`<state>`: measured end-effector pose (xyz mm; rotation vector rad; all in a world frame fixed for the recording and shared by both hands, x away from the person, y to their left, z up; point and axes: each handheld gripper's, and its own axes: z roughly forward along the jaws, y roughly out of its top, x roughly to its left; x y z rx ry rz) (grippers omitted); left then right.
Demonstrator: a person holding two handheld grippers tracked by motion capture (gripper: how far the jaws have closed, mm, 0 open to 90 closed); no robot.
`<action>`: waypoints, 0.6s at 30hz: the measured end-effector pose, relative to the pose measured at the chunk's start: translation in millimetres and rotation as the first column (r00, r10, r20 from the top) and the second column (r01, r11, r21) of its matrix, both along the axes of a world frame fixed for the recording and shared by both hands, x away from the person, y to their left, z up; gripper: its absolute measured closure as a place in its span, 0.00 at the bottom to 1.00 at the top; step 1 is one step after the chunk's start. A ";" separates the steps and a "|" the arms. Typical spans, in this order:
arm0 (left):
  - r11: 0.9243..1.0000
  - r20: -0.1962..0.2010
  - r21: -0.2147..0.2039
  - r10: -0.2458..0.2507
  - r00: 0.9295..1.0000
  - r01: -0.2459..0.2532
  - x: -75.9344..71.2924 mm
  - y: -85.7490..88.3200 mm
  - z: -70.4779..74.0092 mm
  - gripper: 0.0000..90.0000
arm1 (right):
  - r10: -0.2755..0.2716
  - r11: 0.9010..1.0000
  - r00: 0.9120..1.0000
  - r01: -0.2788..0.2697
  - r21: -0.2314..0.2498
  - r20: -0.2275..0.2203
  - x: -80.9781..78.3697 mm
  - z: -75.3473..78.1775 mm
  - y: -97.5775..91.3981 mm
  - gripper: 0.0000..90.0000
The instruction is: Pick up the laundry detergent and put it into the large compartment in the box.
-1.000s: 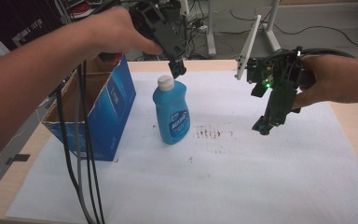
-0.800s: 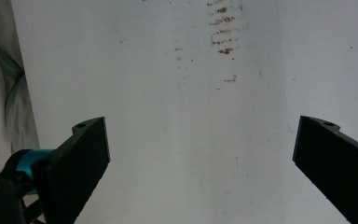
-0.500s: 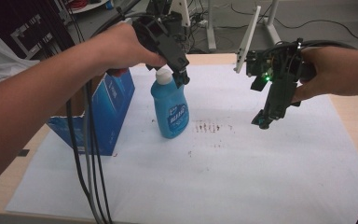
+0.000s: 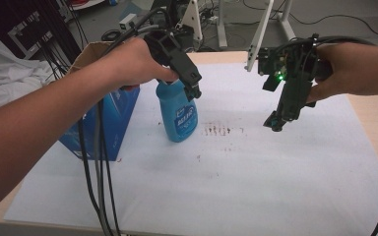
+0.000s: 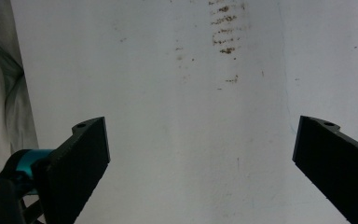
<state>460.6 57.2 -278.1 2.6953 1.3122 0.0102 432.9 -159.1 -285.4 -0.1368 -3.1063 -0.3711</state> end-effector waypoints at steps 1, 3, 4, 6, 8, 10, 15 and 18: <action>1.000 0.001 -0.002 0.005 1.000 -0.005 -0.3 -0.4 -1.4 0.02 | 0.001 1.000 1.000 -0.001 0.000 0.000 0.1 0.0 -0.1 0.03; 1.000 0.000 0.000 0.005 1.000 -0.005 -0.3 -0.4 -2.5 0.03 | -0.003 1.000 1.000 0.003 0.002 -0.006 0.0 0.2 -0.4 0.03; 1.000 0.000 -0.001 0.005 1.000 -0.005 -0.3 -0.3 -3.6 0.03 | -0.008 1.000 1.000 0.008 -0.002 -0.005 -0.3 0.6 -0.6 0.03; 1.000 0.000 0.007 0.009 1.000 -0.009 0.4 0.2 -6.1 0.03 | -0.006 1.000 1.000 0.006 -0.002 -0.005 -0.1 0.6 -0.8 0.03; 1.000 0.004 0.010 0.010 1.000 -0.010 0.6 0.7 -7.3 0.03 | -0.003 1.000 1.000 0.003 -0.002 -0.003 0.2 0.6 -0.9 0.03; 1.000 0.007 0.003 0.011 1.000 -0.011 0.6 1.1 -7.8 0.09 | -0.001 1.000 1.000 0.001 0.002 -0.001 0.3 0.6 -1.0 0.03; 1.000 0.003 0.010 0.017 1.000 -0.017 0.9 1.3 -8.9 0.12 | -0.001 1.000 1.000 0.001 0.006 -0.002 0.5 0.6 -1.1 0.03; 0.999 0.001 0.006 0.031 1.000 -0.031 1.5 2.4 -9.8 0.15 | 0.004 1.000 1.000 -0.004 0.007 0.000 0.5 0.8 -1.0 0.03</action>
